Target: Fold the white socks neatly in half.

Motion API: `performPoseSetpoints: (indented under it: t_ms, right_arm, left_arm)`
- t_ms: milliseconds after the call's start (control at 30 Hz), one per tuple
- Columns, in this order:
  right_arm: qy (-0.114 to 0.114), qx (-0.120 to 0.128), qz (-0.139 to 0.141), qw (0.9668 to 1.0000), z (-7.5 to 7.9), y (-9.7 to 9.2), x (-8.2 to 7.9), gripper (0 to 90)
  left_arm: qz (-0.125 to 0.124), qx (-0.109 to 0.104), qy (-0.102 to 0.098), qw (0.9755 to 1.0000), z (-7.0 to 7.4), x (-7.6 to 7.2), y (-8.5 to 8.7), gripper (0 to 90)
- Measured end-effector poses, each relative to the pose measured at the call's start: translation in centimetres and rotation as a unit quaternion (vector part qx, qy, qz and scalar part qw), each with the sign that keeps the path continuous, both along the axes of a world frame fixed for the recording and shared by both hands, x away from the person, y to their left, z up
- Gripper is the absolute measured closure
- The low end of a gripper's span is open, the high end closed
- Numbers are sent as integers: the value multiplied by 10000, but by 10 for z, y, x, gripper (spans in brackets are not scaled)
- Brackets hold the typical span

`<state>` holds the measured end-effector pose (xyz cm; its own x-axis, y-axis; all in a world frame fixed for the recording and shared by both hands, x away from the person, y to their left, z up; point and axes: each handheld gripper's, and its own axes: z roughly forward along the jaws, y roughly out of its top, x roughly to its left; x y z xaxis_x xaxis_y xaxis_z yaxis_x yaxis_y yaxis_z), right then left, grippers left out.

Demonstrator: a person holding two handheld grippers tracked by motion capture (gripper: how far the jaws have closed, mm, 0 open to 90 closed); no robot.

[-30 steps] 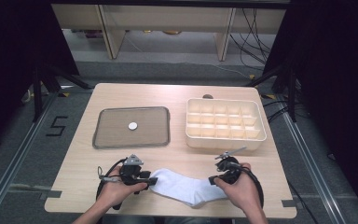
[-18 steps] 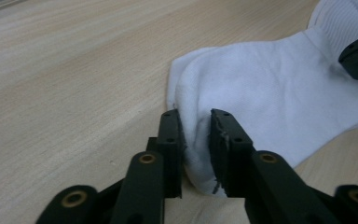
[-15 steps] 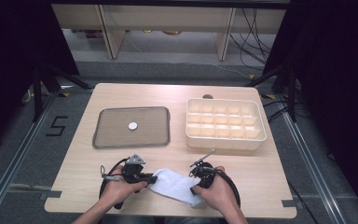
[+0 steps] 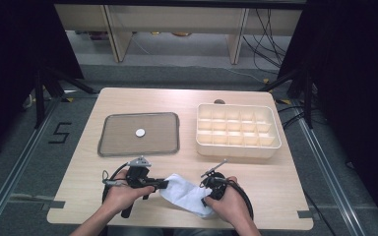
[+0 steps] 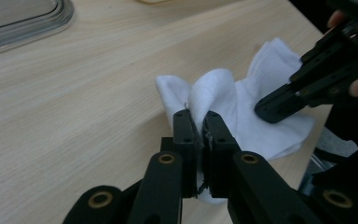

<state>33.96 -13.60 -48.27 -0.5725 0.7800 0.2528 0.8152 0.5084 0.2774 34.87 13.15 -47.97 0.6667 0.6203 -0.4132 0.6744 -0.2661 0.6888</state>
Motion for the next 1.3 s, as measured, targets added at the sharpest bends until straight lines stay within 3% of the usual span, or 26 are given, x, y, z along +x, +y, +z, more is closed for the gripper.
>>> performPoseSetpoints:
  t_ms: [33,300,433,700,800,1300]
  right_arm:
    - [12,-20,10,10000,0,0,0,890]
    - [159,-59,-47,9998,1,1,2,890]
    - [127,-66,4,9999,1,2,2,889]
    - [78,-52,53,9999,0,1,3,889]
    - [80,-72,56,9999,0,2,3,889]
    - [45,-76,125,9999,1,4,4,887]
  left_arm:
    - [-57,-130,24,9999,6,0,-2,850]
    - [-254,-434,245,9984,23,-3,-8,851]
    - [-358,-582,335,9971,29,-5,-11,850]
    - [-374,-728,263,9963,37,-8,-17,851]
    - [-445,-865,269,9949,39,-8,-19,853]
    - [-540,-996,162,9934,47,-10,-28,855]
